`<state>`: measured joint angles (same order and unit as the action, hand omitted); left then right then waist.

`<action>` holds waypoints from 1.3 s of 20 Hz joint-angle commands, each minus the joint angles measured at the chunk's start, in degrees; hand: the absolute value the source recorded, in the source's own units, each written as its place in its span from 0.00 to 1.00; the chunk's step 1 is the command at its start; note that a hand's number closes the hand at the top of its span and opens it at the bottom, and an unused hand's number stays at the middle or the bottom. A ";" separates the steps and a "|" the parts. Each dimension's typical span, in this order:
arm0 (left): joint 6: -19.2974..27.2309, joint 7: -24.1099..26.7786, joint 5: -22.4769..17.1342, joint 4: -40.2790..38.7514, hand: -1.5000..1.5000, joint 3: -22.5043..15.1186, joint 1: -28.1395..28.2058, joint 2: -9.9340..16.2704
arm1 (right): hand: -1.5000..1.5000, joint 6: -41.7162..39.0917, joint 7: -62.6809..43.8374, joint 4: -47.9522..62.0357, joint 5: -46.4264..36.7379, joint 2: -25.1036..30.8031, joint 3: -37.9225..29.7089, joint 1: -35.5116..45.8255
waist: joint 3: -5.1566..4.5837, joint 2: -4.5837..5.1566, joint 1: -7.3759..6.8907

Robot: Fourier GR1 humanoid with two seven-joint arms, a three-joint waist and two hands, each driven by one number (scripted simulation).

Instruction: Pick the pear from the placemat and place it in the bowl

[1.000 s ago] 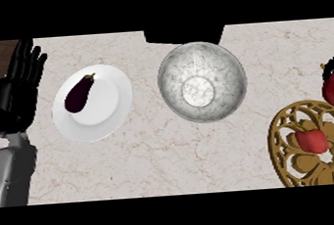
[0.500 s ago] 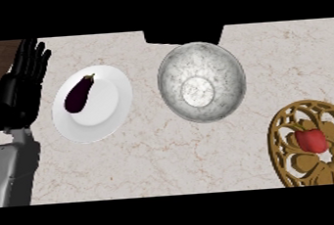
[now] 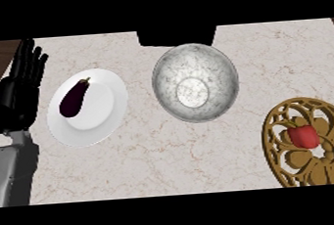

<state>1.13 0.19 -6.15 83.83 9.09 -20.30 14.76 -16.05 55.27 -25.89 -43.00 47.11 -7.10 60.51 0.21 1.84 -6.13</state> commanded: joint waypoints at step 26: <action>-1.39 1.39 -1.85 0.91 0.50 3.55 5.68 1.40 | 1.00 -16.02 -10.51 1.86 4.30 -27.13 14.92 14.25 | -0.22 -1.75 4.91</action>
<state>0.00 1.23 -7.60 82.87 13.18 -16.85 17.36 -27.43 41.95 -23.91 -38.20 23.14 6.21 76.30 -0.05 0.16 -1.29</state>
